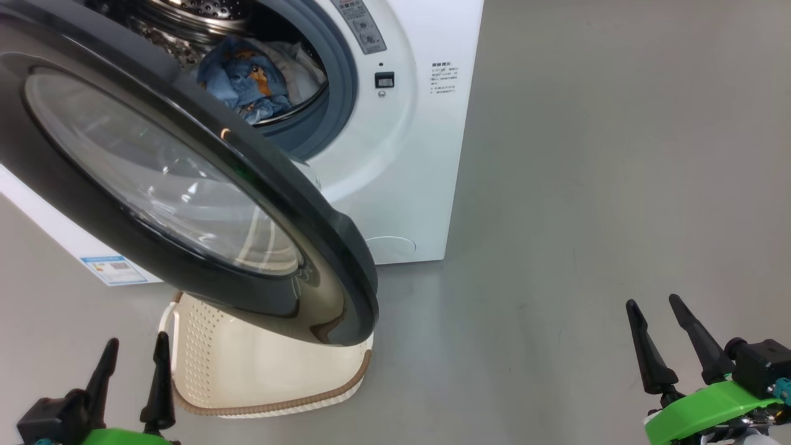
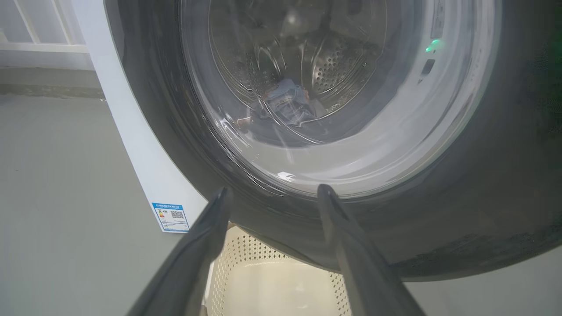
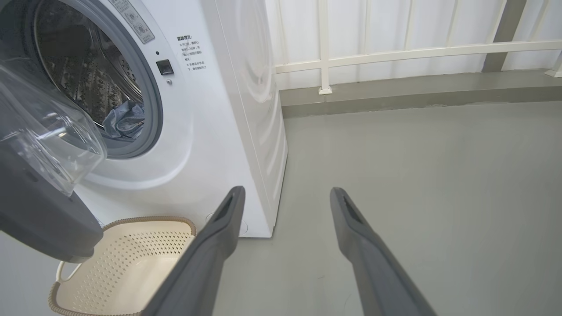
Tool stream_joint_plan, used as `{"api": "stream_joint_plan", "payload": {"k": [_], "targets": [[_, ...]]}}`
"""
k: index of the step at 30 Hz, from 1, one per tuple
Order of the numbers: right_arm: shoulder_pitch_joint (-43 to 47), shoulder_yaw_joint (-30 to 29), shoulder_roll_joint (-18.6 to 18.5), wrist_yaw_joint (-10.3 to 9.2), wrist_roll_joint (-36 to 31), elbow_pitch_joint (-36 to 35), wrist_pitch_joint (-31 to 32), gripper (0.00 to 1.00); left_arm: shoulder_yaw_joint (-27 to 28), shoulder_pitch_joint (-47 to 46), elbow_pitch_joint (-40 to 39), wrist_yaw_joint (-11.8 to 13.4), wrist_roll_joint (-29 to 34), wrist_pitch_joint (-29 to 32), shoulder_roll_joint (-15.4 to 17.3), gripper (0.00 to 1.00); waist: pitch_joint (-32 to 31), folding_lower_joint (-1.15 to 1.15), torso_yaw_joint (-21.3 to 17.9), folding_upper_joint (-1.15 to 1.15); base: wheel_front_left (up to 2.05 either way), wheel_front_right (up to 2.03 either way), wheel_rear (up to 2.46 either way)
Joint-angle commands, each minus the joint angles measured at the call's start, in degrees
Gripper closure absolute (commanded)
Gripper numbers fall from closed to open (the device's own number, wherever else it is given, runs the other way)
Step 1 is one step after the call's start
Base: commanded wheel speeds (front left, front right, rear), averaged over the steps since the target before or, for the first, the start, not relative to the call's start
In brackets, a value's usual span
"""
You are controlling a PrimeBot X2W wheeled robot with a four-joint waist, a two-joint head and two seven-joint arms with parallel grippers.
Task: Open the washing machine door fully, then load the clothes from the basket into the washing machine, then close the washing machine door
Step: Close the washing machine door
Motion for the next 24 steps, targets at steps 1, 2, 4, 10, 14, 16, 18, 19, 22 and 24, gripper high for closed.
{"api": "stream_joint_plan", "payload": {"k": [1,2,4,10,14,16,18,19,22,24], "targets": [[-1.0,1.6,-0.8,0.09,-0.8,-1.1,-0.7,0.00,2.7,-0.9,-1.5,-0.2,0.5,-0.4,0.5,0.00,0.1,0.00,0.2,0.00,0.00,0.00,0.00],[-1.0,1.6,-0.8,0.09,-0.8,-1.1,-0.7,0.00,2.7,-0.9,-1.5,-0.2,0.5,-0.4,0.5,0.00,0.1,0.00,0.2,0.00,0.00,0.00,0.00],[-1.9,2.2,-0.9,0.09,-0.8,-1.2,-0.7,0.00,3.3,-0.9,-1.5,-0.2,0.6,-0.4,0.1,0.00,0.2,0.00,0.4,0.00,0.00,0.00,0.00],[-5.9,3.4,-0.4,0.09,0.1,-2.4,-0.7,0.60,4.2,-0.4,-1.9,-0.2,1.0,-0.4,-1.2,0.00,0.1,0.00,1.4,0.00,0.00,0.00,0.00],[-9.2,5.1,0.2,0.09,0.8,-4.9,-0.7,1.00,4.5,0.1,-2.5,-0.2,1.2,-0.4,-2.2,0.00,-0.3,0.00,2.6,0.00,0.00,0.00,0.00],[-10.9,6.0,0.5,0.09,1.1,-6.5,-0.7,1.00,4.7,0.4,-2.8,-0.2,1.5,-0.4,-2.5,0.00,-0.6,0.00,3.2,0.00,0.00,0.00,0.00],[-12.6,7.1,0.7,0.09,1.5,-8.3,-0.7,1.00,5.1,0.7,-3.0,-0.2,1.7,-0.4,-3.0,0.00,-0.9,0.00,3.8,0.00,0.00,0.00,0.00],[-13.5,7.6,0.8,0.09,1.8,-9.2,-0.7,1.00,5.2,0.9,-3.1,-0.2,1.8,-0.4,-3.2,0.00,-1.1,0.00,4.2,0.00,0.00,0.00,0.00],[-16.0,9.2,1.3,0.09,2.4,-12.5,-0.7,1.00,5.3,1.3,-3.4,-0.2,2.0,-0.4,-3.6,0.00,-1.7,0.00,5.0,0.00,0.00,0.00,0.00],[-17.4,10.4,1.9,0.09,3.1,-14.9,-0.7,1.00,5.5,1.6,-3.7,-0.2,2.1,-0.4,-3.9,0.00,-2.1,0.00,5.6,0.00,0.00,0.00,0.00]]}}
